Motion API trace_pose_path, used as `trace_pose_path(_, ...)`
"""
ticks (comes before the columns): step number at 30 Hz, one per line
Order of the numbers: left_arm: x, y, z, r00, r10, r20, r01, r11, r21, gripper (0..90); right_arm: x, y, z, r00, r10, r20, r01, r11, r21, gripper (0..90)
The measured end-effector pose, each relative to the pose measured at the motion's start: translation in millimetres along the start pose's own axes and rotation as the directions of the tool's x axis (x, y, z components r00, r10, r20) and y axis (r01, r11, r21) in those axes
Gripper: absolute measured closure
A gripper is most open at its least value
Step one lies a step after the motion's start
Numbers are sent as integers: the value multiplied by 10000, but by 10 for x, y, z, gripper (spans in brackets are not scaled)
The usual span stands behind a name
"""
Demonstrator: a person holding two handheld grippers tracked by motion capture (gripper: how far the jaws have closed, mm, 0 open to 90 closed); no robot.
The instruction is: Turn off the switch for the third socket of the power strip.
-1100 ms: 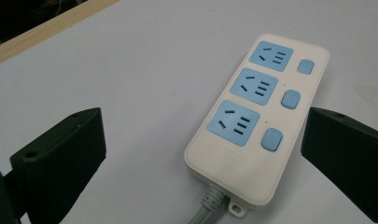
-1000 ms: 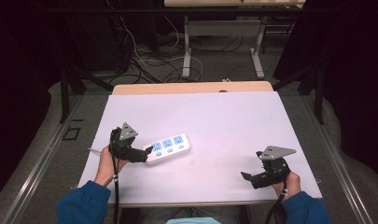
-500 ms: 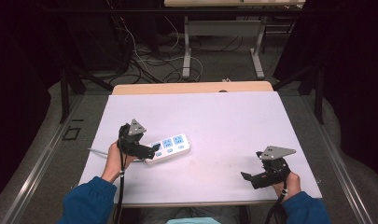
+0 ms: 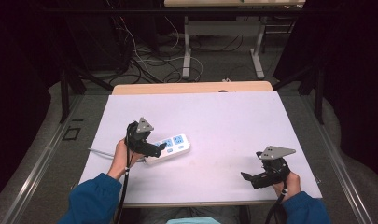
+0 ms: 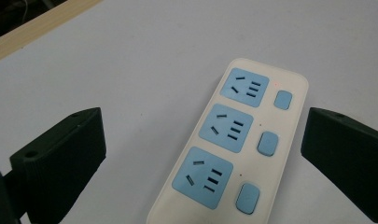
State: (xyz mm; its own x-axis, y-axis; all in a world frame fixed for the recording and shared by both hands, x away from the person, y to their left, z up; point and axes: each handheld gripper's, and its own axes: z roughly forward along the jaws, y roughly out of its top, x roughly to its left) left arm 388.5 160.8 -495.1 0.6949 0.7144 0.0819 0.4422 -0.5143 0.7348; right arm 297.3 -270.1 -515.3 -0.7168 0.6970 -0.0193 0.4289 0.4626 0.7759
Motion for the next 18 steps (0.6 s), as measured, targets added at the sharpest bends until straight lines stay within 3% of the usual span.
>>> trace_pose_path(7,-15,54,25,9998,180,14,-180,9998,38,0,-7,-2,0,10000,1,-1,-1,10000,-65,32)
trace_pose_path(17,-13,96,71,9999,76,135,-76,10000,30,1,-6,-1,-1,10000,72,-66,-72,9999,79,32)
trace_pose_path(18,-20,96,92,10000,-5,21,5,9999,-144,1,-12,0,2,10000,14,-63,-14,10000,49,33)
